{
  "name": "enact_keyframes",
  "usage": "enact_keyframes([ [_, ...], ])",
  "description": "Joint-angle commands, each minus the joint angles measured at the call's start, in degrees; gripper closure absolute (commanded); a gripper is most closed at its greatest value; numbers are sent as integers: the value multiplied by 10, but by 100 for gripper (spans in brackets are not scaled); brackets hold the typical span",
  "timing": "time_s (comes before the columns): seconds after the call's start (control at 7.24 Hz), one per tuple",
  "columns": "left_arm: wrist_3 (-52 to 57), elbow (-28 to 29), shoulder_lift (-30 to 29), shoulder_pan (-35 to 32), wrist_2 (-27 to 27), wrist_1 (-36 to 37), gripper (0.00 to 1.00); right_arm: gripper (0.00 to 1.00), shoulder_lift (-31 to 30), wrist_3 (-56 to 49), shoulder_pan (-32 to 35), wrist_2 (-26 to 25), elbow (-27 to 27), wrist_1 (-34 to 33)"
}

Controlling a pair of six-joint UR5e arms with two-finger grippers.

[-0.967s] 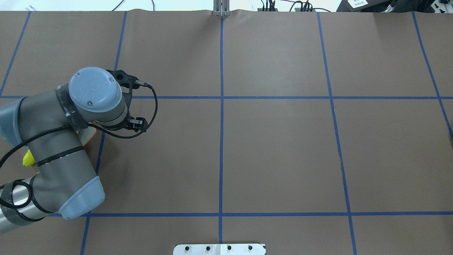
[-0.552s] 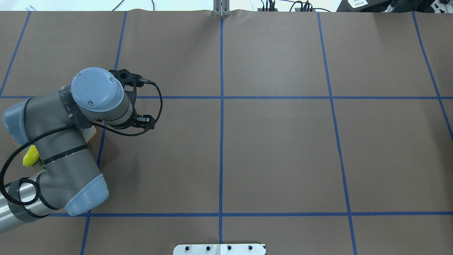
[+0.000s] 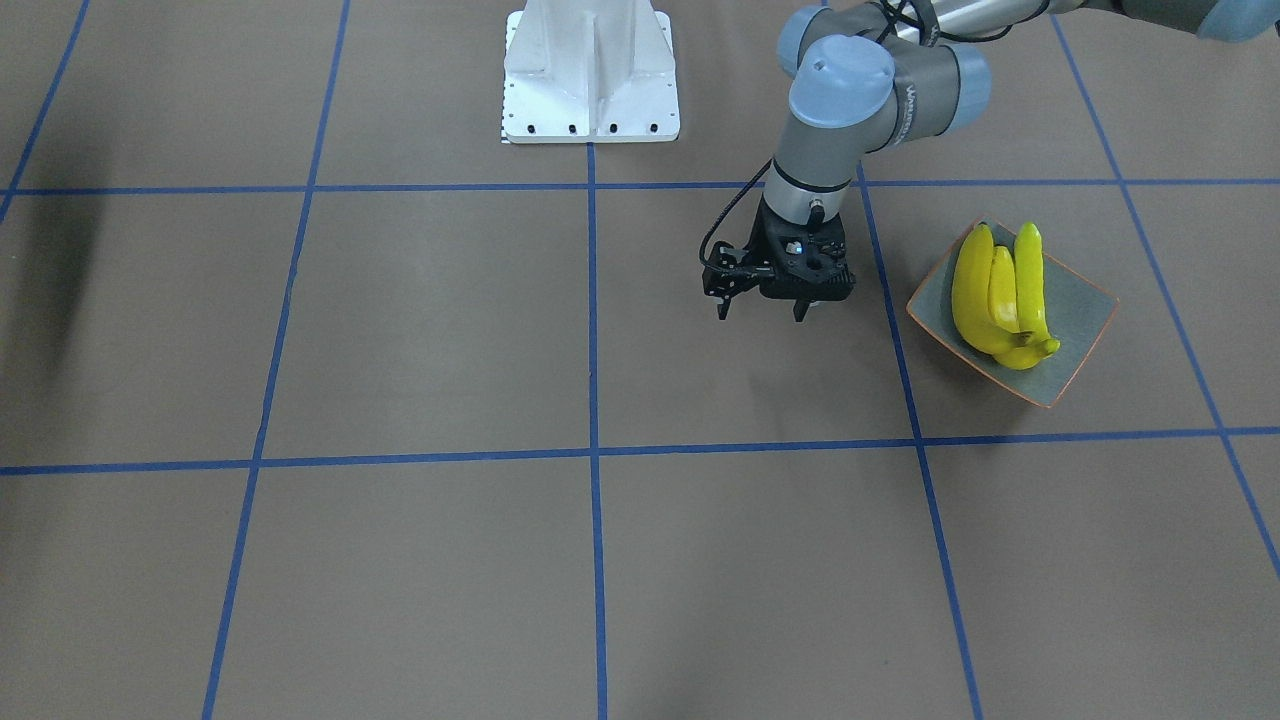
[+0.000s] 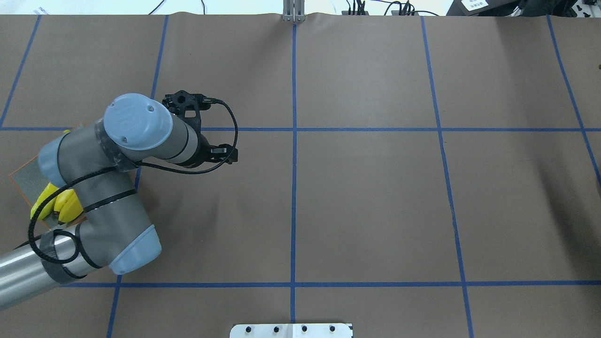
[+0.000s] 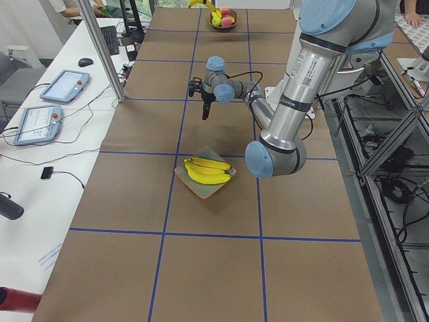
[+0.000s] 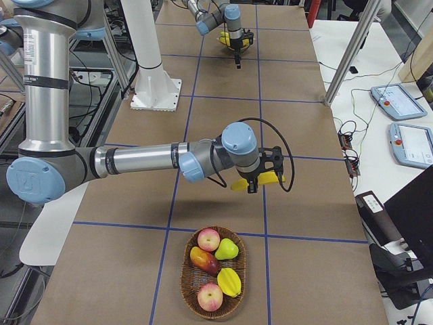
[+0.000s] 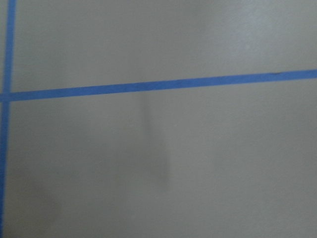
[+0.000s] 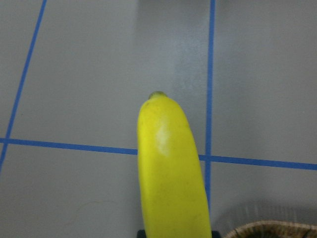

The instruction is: Transfer all bananas from basket to plate

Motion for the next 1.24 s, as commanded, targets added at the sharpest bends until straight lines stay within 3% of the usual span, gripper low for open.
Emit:
enact_keyframes([
  [0.0, -70, 72, -71, 4, -11, -88, 1, 100, 40, 150, -85, -4, 33, 23],
  [0.41, -135, 90, -127, 10, -21, -114, 1, 100, 60, 403, -218, -97, 36, 188],
  [0.55, -191, 121, -140, 18, -21, -193, 1, 100, 86, 478, -265, -127, 37, 207],
  [0.83, -335, 174, -166, 20, -17, -330, 1, 100, 135, 531, -335, -171, 42, 210],
  [1.1, -355, 174, -181, 20, -14, -353, 1, 100, 180, 567, -414, -228, 49, 210],
])
